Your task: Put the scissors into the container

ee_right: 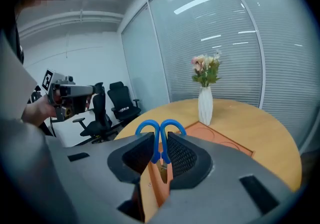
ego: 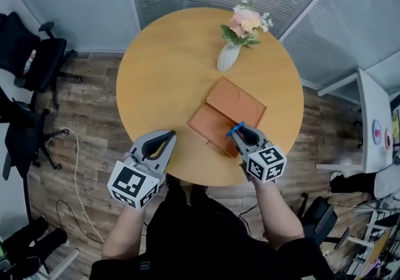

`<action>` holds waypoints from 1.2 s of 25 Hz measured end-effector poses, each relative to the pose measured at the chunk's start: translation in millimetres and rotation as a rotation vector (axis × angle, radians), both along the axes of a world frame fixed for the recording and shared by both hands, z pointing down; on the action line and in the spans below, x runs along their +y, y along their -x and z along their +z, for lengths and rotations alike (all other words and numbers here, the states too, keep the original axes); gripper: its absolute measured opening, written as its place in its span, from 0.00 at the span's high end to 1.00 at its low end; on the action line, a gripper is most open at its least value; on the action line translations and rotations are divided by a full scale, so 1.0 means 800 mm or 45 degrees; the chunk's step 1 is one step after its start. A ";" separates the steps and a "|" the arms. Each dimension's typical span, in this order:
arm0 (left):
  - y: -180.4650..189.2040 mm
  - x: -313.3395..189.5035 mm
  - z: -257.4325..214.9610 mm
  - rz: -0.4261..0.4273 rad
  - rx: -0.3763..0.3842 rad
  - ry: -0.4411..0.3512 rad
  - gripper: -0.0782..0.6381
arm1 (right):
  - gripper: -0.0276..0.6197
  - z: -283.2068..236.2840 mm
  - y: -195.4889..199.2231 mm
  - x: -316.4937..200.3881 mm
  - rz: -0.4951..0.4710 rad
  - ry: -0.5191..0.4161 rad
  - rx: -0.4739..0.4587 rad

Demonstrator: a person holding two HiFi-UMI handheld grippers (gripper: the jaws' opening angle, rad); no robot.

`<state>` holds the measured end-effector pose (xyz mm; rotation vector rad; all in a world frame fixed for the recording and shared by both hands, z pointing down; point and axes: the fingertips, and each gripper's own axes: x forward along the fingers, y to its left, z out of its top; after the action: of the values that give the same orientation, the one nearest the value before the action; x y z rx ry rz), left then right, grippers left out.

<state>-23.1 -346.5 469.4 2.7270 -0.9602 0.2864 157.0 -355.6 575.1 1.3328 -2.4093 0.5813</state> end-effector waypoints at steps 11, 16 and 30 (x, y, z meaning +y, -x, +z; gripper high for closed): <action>0.028 -0.011 0.032 -0.024 0.003 0.062 0.87 | 0.81 0.105 0.030 -0.034 -0.112 0.245 0.306; 0.047 -0.014 0.036 -0.057 -0.005 0.072 0.87 | 0.81 0.121 0.045 -0.045 -0.121 0.256 0.345; 0.091 -0.010 0.049 -0.120 -0.007 0.112 0.87 | 0.81 0.224 0.072 -0.073 -0.189 0.473 0.593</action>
<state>-96.1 -354.8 508.8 2.5943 -1.0487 0.3112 99.2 -414.3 754.2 0.9907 -1.8912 0.5686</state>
